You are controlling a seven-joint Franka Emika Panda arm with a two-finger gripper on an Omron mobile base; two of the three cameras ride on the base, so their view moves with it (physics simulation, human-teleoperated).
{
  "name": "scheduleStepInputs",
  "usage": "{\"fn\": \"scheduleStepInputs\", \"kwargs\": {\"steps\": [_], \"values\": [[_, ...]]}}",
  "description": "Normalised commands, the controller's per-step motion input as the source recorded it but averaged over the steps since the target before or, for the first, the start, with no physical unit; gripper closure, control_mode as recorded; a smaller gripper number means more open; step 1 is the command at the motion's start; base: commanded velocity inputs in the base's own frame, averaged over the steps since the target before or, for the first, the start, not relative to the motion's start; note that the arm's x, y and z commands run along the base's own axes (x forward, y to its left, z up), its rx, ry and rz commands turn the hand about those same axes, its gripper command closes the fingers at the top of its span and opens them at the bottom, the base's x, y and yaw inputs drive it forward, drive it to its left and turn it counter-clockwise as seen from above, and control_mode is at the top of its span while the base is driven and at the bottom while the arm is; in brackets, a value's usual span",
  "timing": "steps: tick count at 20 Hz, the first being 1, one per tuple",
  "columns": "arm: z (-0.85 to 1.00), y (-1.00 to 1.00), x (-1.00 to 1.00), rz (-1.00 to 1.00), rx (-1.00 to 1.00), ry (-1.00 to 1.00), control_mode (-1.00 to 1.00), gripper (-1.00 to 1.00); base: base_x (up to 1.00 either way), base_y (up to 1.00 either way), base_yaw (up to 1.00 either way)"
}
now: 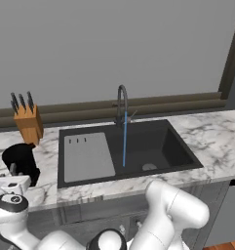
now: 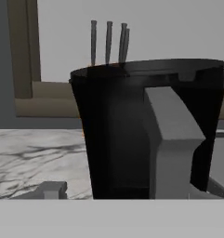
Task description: Turn on the sink faucet and place the jug under the water for a few seconds to fill it up.
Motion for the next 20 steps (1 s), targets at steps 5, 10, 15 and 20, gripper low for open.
{"fn": "scheduleStepInputs", "kwargs": {"steps": [5,10,15,20], "values": [[-0.12,0.0,0.12,0.0,0.0,0.01,-1.0,1.0,0.0,0.0,0.0],[-0.08,0.0,0.07,0.0,0.02,0.0,-1.0,1.0,0.0,0.0,0.0],[0.0,-0.15,-0.11,-0.03,0.07,-0.03,-1.0,1.0,0.0,0.0,0.0],[0.11,-0.5,-0.3,-0.08,0.11,-0.1,-1.0,1.0,0.0,0.0,0.0]]}}
